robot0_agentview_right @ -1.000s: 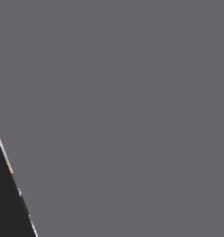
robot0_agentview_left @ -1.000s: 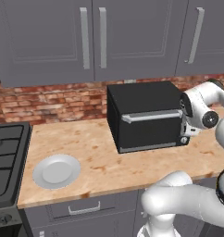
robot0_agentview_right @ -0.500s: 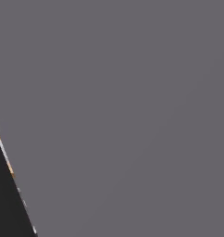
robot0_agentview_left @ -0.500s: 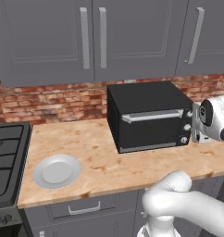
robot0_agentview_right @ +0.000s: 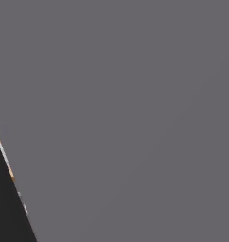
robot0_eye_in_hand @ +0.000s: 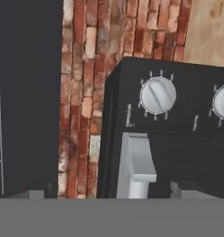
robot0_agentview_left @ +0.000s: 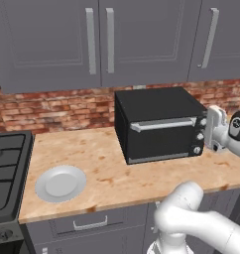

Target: Pick up the bagel from the plate, place it on the toaster oven rack, close the door, and set the timer.

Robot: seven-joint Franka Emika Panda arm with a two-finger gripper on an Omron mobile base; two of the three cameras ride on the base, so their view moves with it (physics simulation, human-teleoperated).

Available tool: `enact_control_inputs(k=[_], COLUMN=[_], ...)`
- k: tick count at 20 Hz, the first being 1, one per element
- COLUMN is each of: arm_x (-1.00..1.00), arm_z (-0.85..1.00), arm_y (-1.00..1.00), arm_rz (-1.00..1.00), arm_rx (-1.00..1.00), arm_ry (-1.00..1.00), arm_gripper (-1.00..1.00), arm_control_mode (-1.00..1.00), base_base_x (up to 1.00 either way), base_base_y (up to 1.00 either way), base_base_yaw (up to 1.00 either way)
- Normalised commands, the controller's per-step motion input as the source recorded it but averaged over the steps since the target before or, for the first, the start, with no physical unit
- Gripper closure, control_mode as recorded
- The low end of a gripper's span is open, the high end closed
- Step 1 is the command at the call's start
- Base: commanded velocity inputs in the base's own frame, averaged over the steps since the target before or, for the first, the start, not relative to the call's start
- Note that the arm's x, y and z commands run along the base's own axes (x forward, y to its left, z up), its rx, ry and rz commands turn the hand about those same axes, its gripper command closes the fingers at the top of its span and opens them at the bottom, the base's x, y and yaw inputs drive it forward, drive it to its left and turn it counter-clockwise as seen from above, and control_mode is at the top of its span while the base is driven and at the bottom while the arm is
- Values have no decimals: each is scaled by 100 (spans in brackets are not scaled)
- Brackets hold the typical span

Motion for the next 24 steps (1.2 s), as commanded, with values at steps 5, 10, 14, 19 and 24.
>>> enact_control_inputs(k=[5, 10, 14, 19, 24], arm_x=[-29, -38, -54, -73, -58], arm_z=[100, 100, 100, 80, 91], arm_y=[-13, -6, 0, -11, 3], arm_rz=[28, 29, 22, 11, 4], arm_rx=[-18, -15, 0, -19, -3], arm_ry=[2, -6, -22, -70, -43], arm_gripper=[-100, -100, -100, -100, -100], arm_control_mode=[-100, -100, -100, -100, -100], base_base_x=[0, 0, 0, 0, 0], base_base_y=[0, 0, 0, 0, 0], base_base_yaw=[0, 0, 0, 0, 0])
